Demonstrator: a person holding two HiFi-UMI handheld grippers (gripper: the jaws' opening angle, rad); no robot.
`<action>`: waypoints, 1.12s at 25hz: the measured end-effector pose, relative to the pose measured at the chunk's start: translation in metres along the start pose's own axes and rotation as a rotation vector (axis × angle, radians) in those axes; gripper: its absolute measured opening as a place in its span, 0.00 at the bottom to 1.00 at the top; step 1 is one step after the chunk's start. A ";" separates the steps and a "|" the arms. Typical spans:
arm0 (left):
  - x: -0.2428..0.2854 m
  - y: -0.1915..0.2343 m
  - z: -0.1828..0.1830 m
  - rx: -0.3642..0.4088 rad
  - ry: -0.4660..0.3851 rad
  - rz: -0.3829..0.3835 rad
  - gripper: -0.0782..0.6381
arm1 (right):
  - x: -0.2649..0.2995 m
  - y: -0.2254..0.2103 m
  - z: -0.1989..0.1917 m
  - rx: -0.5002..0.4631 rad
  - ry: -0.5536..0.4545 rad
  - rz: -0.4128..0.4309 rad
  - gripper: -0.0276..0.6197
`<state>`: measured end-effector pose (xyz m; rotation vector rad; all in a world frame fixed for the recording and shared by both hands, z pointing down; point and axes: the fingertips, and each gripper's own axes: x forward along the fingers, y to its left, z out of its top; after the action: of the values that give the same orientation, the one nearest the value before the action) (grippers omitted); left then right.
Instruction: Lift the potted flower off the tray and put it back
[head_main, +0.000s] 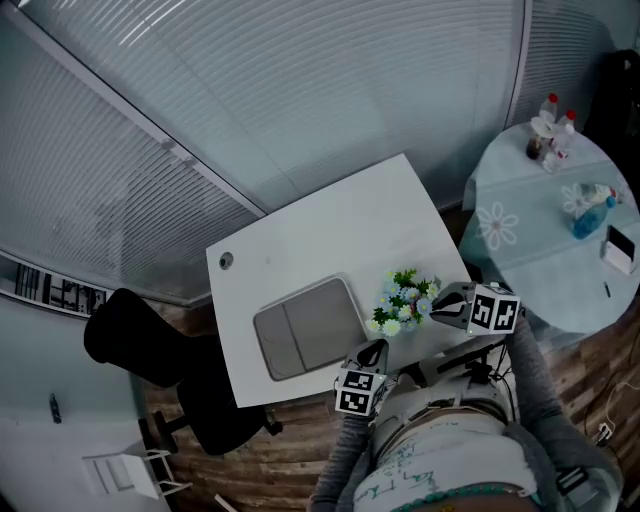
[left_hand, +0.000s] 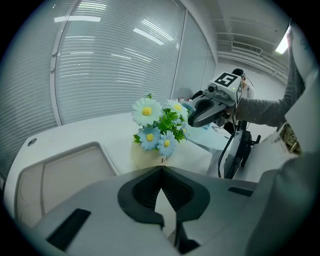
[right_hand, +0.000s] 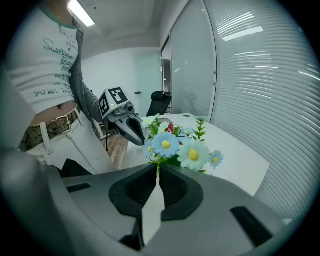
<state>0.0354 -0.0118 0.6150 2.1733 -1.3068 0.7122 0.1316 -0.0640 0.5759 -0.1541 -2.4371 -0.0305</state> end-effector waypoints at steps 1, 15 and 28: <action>-0.003 -0.002 0.001 0.002 0.002 -0.010 0.12 | 0.000 0.004 0.002 0.007 0.008 -0.003 0.09; -0.028 -0.028 0.011 0.024 -0.084 -0.109 0.12 | 0.014 0.069 0.033 0.181 -0.090 -0.206 0.09; -0.045 -0.038 0.025 -0.042 -0.182 0.010 0.12 | -0.009 0.059 0.049 0.301 -0.306 -0.484 0.09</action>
<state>0.0559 0.0165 0.5612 2.2412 -1.4101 0.4949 0.1139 -0.0036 0.5317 0.6063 -2.6881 0.1540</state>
